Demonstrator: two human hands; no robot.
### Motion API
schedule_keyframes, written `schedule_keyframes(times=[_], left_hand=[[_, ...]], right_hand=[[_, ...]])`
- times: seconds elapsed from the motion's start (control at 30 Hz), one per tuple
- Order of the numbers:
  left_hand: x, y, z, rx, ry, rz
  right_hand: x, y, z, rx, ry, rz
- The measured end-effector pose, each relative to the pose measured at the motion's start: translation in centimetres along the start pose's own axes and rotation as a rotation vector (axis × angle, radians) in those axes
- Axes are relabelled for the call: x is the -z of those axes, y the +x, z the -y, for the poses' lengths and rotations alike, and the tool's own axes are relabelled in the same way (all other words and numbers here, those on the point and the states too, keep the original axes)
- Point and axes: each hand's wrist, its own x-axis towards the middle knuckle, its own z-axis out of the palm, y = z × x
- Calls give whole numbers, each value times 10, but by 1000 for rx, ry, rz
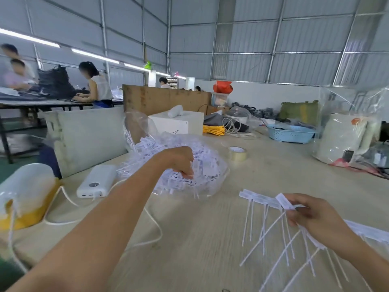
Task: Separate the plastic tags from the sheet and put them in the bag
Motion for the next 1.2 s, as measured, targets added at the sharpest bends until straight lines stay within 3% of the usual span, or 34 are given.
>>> schedule_keyframes(times=[0.13, 0.33, 0.5, 0.6, 0.77, 0.93, 1.07, 1.13, 1.2], left_hand=[[-13, 19, 2, -54, -185, -160], [-17, 40, -1, -153, -258, -266], [-22, 59, -1, -147, -380, -452], [-27, 68, 2, -115, -329, -517], [-36, 68, 6, -7, 11, -535], [-34, 34, -7, 37, 273, -418], [-21, -17, -36, 80, 462, -112], [-14, -44, -60, -21, 471, -29], [-12, -63, -87, -182, 327, -62]], right_hand=[[-6, 0, 3, 9, 82, -29], [-14, 5, -3, 16, 84, -44], [-29, 9, -4, 9, 99, -20], [-35, 8, -2, -1, 121, -1], [-36, 7, -2, -6, 108, 11], [-35, 7, -7, -19, 105, 9], [-31, 8, -9, -15, 108, -17], [-29, 9, -9, -12, 108, -24], [-25, 9, -9, -6, 114, -38]])
